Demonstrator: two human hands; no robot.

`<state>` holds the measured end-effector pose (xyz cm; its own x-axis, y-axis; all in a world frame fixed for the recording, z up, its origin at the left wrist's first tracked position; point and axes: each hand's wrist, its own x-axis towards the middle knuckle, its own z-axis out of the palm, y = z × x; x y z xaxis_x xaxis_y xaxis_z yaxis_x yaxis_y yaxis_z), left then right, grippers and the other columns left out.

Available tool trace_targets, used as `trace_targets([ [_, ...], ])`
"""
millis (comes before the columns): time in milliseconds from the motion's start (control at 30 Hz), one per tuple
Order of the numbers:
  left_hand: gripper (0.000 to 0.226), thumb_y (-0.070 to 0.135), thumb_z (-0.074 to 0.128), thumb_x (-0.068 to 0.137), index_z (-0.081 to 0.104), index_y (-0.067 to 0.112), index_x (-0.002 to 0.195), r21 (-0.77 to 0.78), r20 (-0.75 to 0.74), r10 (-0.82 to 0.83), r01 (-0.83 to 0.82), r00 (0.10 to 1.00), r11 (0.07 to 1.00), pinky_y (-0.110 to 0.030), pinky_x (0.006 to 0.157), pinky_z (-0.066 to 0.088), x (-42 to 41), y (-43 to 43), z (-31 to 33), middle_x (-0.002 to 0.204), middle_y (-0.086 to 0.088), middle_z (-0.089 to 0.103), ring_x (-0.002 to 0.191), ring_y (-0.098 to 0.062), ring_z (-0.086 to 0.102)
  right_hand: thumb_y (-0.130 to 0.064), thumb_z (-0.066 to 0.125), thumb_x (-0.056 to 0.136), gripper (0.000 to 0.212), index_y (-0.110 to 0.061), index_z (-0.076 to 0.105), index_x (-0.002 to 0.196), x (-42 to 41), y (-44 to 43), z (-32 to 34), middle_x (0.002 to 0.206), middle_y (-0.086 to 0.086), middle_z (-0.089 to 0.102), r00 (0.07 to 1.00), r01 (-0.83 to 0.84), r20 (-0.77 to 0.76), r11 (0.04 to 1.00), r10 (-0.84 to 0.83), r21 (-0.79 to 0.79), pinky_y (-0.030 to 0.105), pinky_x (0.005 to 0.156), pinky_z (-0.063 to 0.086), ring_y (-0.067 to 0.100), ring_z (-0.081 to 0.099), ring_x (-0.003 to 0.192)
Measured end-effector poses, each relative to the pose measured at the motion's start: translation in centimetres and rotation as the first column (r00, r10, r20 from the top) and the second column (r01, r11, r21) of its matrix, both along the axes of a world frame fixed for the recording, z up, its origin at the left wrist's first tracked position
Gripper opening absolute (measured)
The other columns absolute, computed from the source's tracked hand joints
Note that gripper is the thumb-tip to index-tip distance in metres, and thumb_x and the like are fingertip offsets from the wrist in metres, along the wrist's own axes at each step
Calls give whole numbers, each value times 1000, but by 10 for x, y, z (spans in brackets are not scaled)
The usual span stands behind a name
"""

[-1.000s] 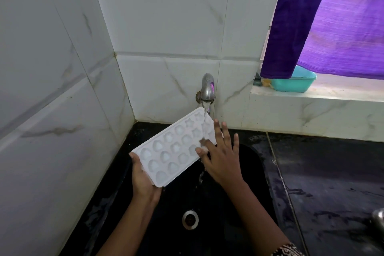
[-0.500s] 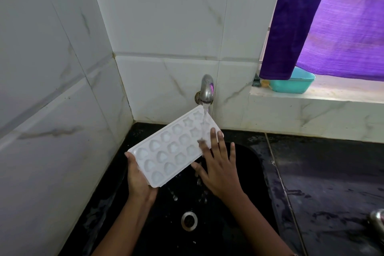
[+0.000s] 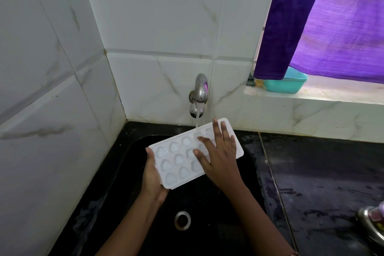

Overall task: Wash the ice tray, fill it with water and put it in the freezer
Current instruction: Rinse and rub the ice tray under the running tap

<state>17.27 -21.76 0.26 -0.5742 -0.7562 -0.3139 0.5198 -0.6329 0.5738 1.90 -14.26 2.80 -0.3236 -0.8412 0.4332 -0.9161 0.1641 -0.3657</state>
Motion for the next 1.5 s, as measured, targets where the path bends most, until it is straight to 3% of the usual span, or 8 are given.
trace_targets([
  [200, 76, 72, 28, 88, 60, 14, 125, -6, 11, 24, -24, 1000, 1000, -45, 73, 59, -8, -1, 0, 120, -17, 68, 105, -35, 68, -54, 41, 93, 44, -23, 56, 120, 0, -23, 4, 158, -1, -7, 997, 44, -75, 993, -35, 114, 49, 113, -6, 15, -20, 142],
  [400, 78, 74, 30, 84, 59, 15, 127, -35, 41, 58, -57, 997, 998, -44, 75, 58, -2, -1, -4, 121, -16, 68, 107, -35, 67, -56, 40, 92, 45, -24, 62, 117, 2, -22, 3, 159, 6, 7, 987, 54, -154, 998, -47, 43, 54, 113, 2, 23, -2, 146],
  [600, 80, 74, 33, 81, 58, 14, 128, -53, 71, 61, -57, 996, 997, -42, 70, 60, 6, -2, -7, 119, -16, 69, 105, -35, 68, -56, 36, 92, 44, -27, 67, 104, -2, -21, 1, 158, -3, 5, 995, 38, -96, 999, -35, 27, 53, 114, 3, 17, -4, 145],
  [733, 78, 74, 36, 80, 61, 14, 124, -34, 38, 82, -80, 996, 996, -43, 70, 59, 5, 0, -5, 117, -17, 70, 104, -34, 68, -62, 27, 91, 58, -24, 61, 118, 8, -25, 0, 158, -3, 0, 990, -14, -135, 997, 24, 71, 50, 114, -2, 14, -10, 143],
  [833, 76, 74, 34, 82, 62, 16, 122, -43, 61, 80, -77, 995, 996, -42, 68, 60, 5, -1, -8, 116, -15, 70, 102, -34, 69, -60, 29, 93, 50, -29, 67, 104, -4, -23, 5, 157, -6, -1, 992, 20, -127, 998, -12, 68, 50, 114, -3, 16, -9, 145],
  [967, 77, 74, 35, 80, 62, 16, 122, -44, 55, 78, -76, 995, 996, -43, 70, 60, 4, -1, -4, 117, -16, 70, 104, -35, 68, -63, 29, 92, 56, -28, 53, 128, 6, -21, 0, 158, -4, -9, 992, -7, -121, 992, 22, 126, 50, 114, -8, 15, -16, 144],
  [1300, 80, 74, 32, 83, 59, 13, 126, -61, 95, 66, -60, 993, 996, -44, 76, 58, 4, -2, 3, 120, -17, 68, 106, -35, 67, -62, 31, 92, 50, -32, 59, 120, -1, -19, 6, 158, -7, -7, 995, 6, -103, 993, 6, 120, 46, 111, -15, 11, -21, 140],
  [1500, 79, 73, 35, 80, 60, 13, 125, -50, 71, 64, -60, 995, 997, -44, 72, 59, 3, -3, 4, 119, -17, 69, 105, -35, 68, -59, 40, 92, 49, -22, 62, 116, 9, -25, 9, 160, 0, 6, 996, 1, -85, 997, 6, 82, 53, 114, -3, 19, -5, 146],
])
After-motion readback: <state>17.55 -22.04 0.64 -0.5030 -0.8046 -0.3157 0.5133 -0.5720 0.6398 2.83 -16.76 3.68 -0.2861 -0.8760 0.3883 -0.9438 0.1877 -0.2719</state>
